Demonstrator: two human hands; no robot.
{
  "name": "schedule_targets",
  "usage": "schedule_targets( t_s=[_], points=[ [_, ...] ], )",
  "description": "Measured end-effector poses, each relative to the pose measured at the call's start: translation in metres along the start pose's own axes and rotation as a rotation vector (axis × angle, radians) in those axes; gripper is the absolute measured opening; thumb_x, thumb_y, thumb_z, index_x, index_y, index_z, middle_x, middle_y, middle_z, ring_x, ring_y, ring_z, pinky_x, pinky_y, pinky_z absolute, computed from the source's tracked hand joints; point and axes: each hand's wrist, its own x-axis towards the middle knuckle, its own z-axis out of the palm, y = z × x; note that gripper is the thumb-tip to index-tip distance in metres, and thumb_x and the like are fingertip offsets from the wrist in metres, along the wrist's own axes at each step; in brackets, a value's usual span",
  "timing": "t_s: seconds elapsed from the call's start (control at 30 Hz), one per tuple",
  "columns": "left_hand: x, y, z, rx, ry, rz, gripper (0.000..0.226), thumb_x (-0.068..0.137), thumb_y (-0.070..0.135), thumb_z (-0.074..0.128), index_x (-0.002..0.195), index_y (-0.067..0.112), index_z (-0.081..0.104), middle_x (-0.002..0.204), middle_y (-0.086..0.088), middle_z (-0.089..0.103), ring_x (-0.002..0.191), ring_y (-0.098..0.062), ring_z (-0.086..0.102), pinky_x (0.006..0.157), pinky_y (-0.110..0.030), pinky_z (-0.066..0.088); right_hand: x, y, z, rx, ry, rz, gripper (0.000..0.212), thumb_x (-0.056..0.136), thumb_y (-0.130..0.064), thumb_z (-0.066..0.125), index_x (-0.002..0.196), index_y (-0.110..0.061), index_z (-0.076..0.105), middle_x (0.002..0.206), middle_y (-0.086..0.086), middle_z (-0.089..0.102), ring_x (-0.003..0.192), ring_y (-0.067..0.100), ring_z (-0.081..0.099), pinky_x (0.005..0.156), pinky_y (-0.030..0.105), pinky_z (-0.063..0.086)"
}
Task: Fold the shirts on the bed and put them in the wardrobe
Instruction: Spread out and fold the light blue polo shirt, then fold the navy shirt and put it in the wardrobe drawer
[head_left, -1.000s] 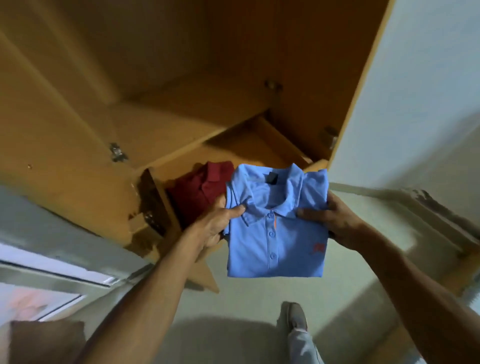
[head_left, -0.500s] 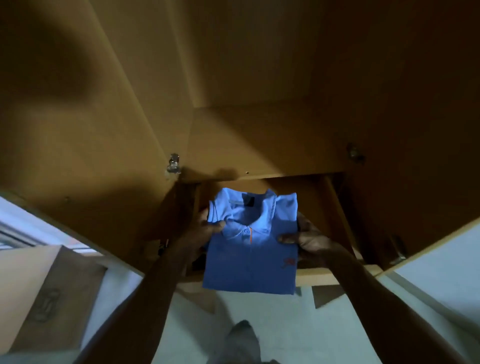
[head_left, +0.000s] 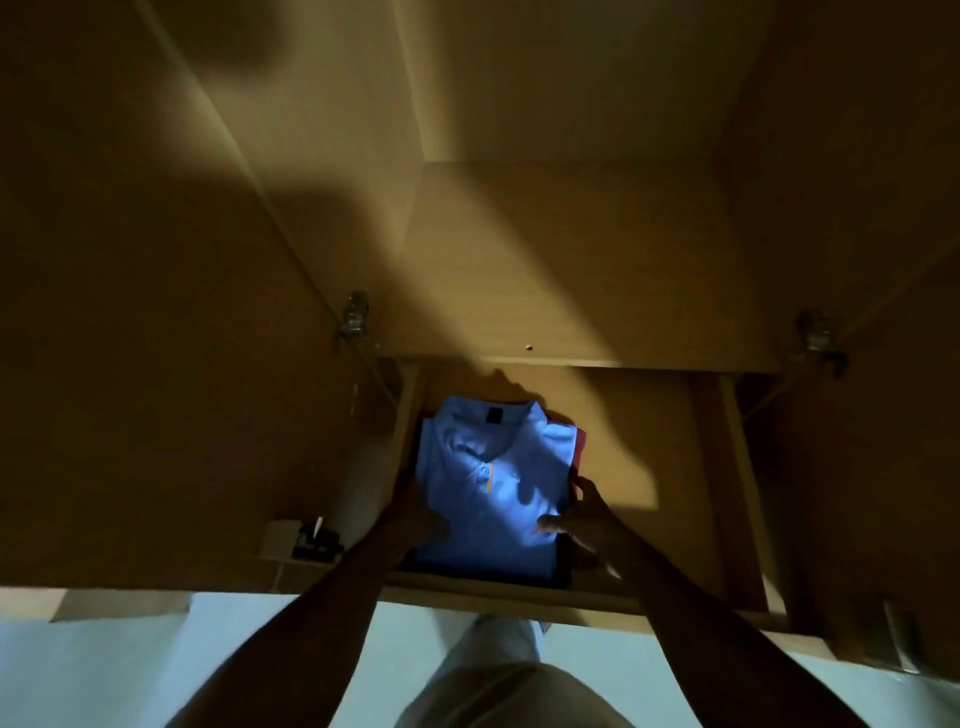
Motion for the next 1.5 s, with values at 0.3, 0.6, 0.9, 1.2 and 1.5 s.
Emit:
schedule_targets(
  t_s=[0.3,0.6,0.9,1.2,1.5],
  points=[
    [0.008,-0.027,0.028,0.232,0.173,0.052,0.075,0.091,0.024,0.073,0.152,0.010,0.032,0.149,-0.015,0.050,0.136,-0.032,0.049,0.107,-0.034,0.038,0.045,0.072,-0.012,-0.409,0.012,0.051,0.126,0.057,-0.015,0.087,0.155,-0.024,0.009,0.142,0.012,0.049,0.121,0.035,0.057,0.095,0.054,0.053],
    [0.009,-0.048,0.041,0.224,0.278,0.133,0.059,0.100,0.038,0.050,0.151,0.013,0.034,0.145,-0.014,0.051,0.134,-0.035,0.050,0.109,-0.041,0.038,-0.006,0.046,0.001,-0.743,0.134,-0.112,0.084,0.092,-0.036,0.069,0.156,-0.014,0.020,0.142,0.010,0.036,0.118,0.039,0.056,0.087,0.029,0.044],
    [-0.052,-0.035,0.025,-0.141,0.310,0.329,0.049,0.086,0.005,0.070,0.133,0.014,0.058,0.120,-0.005,0.066,0.107,-0.024,0.065,0.088,-0.037,0.054,-0.073,0.027,-0.007,-0.658,0.284,-0.046,0.060,0.092,-0.028,0.064,0.144,-0.022,0.035,0.121,0.015,0.064,0.106,0.035,0.063,0.080,0.037,0.054],
    [-0.112,0.012,0.062,-0.223,0.026,0.707,0.024,0.090,0.013,0.074,0.111,0.017,0.065,0.096,0.000,0.066,0.091,-0.012,0.065,0.081,-0.020,0.053,-0.179,0.054,-0.023,-0.524,0.538,-0.254,0.037,0.097,-0.027,0.056,0.133,-0.024,0.049,0.109,0.000,0.063,0.085,0.016,0.062,0.066,0.020,0.047],
    [-0.164,0.048,0.129,-0.040,-0.384,0.907,0.025,0.088,0.022,0.074,0.112,0.023,0.068,0.095,-0.002,0.072,0.090,-0.018,0.068,0.077,-0.031,0.058,-0.294,0.147,-0.021,-0.214,0.978,-0.191,0.029,0.098,-0.023,0.062,0.126,-0.018,0.058,0.106,0.001,0.070,0.090,0.017,0.070,0.065,0.022,0.055]
  ],
)
